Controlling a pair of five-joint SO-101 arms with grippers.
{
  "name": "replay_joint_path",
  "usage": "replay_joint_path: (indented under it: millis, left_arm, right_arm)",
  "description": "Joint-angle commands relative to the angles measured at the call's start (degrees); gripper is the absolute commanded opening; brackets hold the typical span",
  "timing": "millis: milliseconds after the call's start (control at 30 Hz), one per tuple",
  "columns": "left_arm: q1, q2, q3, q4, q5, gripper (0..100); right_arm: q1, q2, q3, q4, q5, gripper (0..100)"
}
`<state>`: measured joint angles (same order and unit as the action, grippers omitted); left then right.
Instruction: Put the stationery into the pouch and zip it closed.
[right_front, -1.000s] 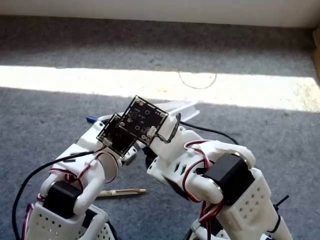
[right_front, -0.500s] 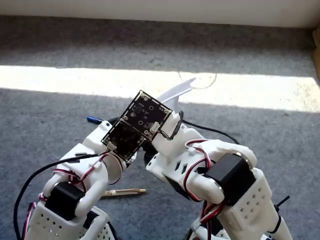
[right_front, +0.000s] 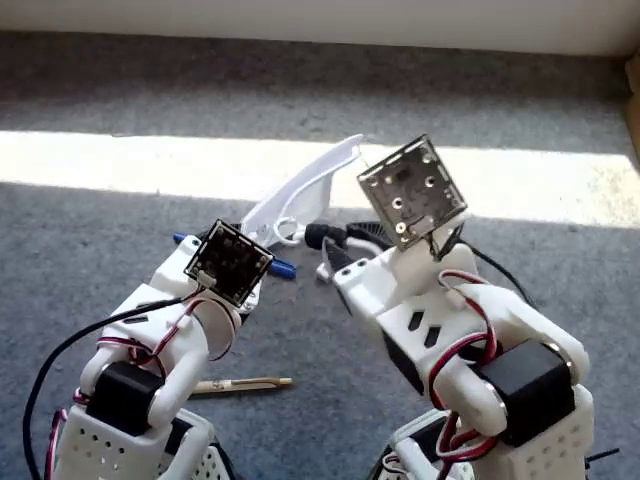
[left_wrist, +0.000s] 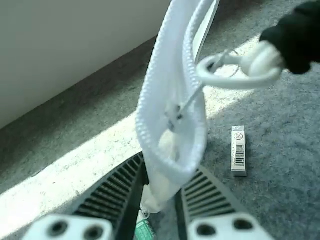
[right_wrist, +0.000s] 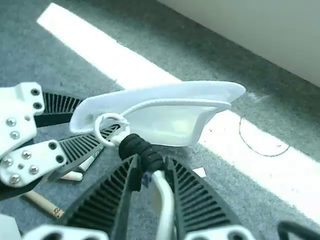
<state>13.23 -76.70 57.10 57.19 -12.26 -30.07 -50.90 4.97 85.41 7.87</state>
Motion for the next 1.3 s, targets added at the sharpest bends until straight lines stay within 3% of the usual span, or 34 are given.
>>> replay_joint_path:
  millis: [0,267,367,533,767,967,1267]
  left_arm:
    - [-2.9,-0.1,0.0,-0.4,1.7,1]
    - [-2.9,-0.1,0.0,-0.4,1.7,1]
    - [-2.9,-0.1,0.0,-0.4,1.7,1]
    - [-2.9,-0.1,0.0,-0.7,3.5,1]
    - [-2.9,-0.1,0.0,-0.6,3.6,1]
    - [-2.9,-0.1,0.0,-0.4,3.7,1]
    - [-2.9,-0.1,0.0,-0.4,3.7,1]
  right_arm:
    - [7.4,-2.9,1.5,-6.3,-2.2,0.6]
    - [16.6,-2.4,8.7,-16.0,-2.6,0.6]
    - [16.9,-2.5,10.8,-16.6,-2.6,0.6]
    - [8.6,-3.0,11.3,-10.7,-2.5,1.4]
    - [-6.4,-3.0,11.6,-5.3,-2.6,19.1]
    - [-15.4,-3.0,11.6,-6.9,-2.6,19.2]
    - [-17.3,-2.5,19.3,-18.4,-2.6,19.2]
